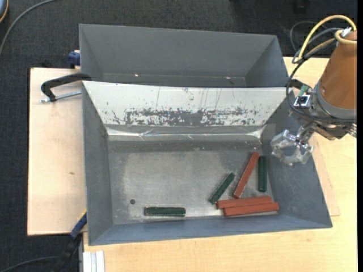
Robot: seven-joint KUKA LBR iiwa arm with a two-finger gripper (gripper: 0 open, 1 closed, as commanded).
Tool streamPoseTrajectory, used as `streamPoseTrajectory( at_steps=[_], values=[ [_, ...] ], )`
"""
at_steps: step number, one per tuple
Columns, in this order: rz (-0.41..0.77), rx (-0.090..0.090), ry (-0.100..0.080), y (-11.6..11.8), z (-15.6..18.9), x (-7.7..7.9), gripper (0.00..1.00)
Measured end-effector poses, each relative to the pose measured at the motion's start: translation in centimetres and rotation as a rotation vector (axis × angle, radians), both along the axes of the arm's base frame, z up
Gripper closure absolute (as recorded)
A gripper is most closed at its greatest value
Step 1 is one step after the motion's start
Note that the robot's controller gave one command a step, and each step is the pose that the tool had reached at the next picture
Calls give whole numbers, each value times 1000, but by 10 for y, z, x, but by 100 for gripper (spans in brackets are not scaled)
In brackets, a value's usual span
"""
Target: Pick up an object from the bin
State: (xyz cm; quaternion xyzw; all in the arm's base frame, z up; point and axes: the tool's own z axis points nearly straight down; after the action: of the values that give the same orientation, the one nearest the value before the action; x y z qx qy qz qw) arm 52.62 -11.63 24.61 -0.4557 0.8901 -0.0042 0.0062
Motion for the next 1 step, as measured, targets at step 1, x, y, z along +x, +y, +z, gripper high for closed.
streamPoseTrajectory(
  at_steps=[1],
  values=[
    [-130, 7, 19, 67, -73, 3, 100]
  ],
)
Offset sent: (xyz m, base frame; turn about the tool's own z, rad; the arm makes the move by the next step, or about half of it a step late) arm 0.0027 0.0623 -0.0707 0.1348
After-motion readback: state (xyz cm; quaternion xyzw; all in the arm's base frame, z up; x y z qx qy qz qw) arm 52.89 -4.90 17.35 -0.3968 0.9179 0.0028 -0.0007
